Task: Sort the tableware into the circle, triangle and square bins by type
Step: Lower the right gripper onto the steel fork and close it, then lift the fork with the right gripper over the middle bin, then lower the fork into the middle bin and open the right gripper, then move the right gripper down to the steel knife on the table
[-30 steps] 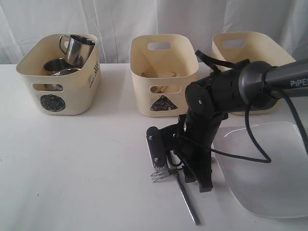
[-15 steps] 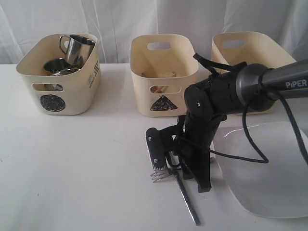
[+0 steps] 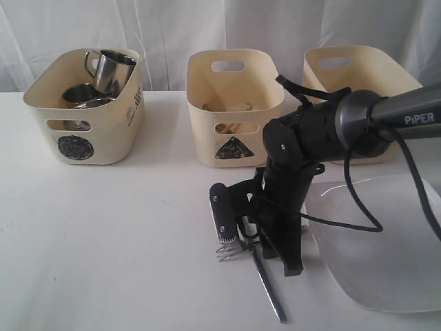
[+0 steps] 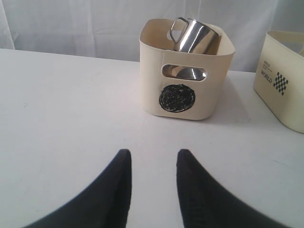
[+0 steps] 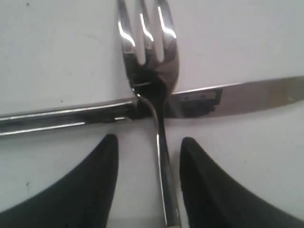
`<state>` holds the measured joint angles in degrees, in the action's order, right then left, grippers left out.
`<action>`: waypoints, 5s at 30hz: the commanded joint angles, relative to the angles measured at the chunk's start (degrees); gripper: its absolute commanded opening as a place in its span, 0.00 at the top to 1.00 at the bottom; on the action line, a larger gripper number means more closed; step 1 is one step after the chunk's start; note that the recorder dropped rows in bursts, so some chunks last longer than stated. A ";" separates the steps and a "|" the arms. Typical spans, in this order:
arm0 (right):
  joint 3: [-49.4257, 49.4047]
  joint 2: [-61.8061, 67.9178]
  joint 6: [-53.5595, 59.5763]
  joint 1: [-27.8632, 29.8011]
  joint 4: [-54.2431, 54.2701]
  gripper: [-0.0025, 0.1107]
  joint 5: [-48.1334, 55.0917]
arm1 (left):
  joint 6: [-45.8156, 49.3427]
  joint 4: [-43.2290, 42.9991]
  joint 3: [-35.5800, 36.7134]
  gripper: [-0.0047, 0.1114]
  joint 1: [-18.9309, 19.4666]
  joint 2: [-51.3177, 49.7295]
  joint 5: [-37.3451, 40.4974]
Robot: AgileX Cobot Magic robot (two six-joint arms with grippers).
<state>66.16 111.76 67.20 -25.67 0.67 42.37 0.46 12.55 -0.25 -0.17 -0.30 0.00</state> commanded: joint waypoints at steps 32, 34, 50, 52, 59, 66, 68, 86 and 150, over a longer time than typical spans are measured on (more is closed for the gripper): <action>-0.52 -8.02 -19.24 -0.02 22.14 0.98 -6.17 | -0.46 0.27 0.25 0.64 0.12 0.30 0.00; -0.52 -8.92 -20.84 -0.02 22.14 0.98 -7.91 | -0.46 0.27 0.25 0.64 0.12 0.30 0.00; -0.52 -16.67 -31.99 2.37 22.37 0.98 -38.31 | -0.46 0.27 0.25 0.64 0.12 0.30 0.00; -0.52 -16.67 -33.01 2.74 22.64 0.98 -43.68 | -0.46 0.27 0.25 0.64 0.12 0.30 0.00; -0.52 -15.57 -33.01 4.54 23.10 0.98 -57.20 | -0.46 0.27 0.25 0.64 0.12 0.30 0.00; 3.20 -10.64 -32.79 5.82 22.66 0.98 -58.86 | -0.46 0.27 0.25 0.64 0.12 0.30 0.00; 4.87 -8.91 -32.79 6.00 22.66 0.98 -58.75 | -0.46 0.27 0.25 0.64 0.12 0.30 0.00; 18.24 4.09 -32.57 6.38 21.74 0.98 -54.78 | -0.46 0.27 0.25 0.64 0.12 0.30 0.00; -7.99 -13.11 -43.38 -6.86 9.71 0.62 1.08 | -0.46 0.27 0.25 0.64 0.12 0.30 0.00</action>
<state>59.31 98.91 24.06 -31.19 11.00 43.70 0.46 12.55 -0.25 -0.07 -0.30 0.00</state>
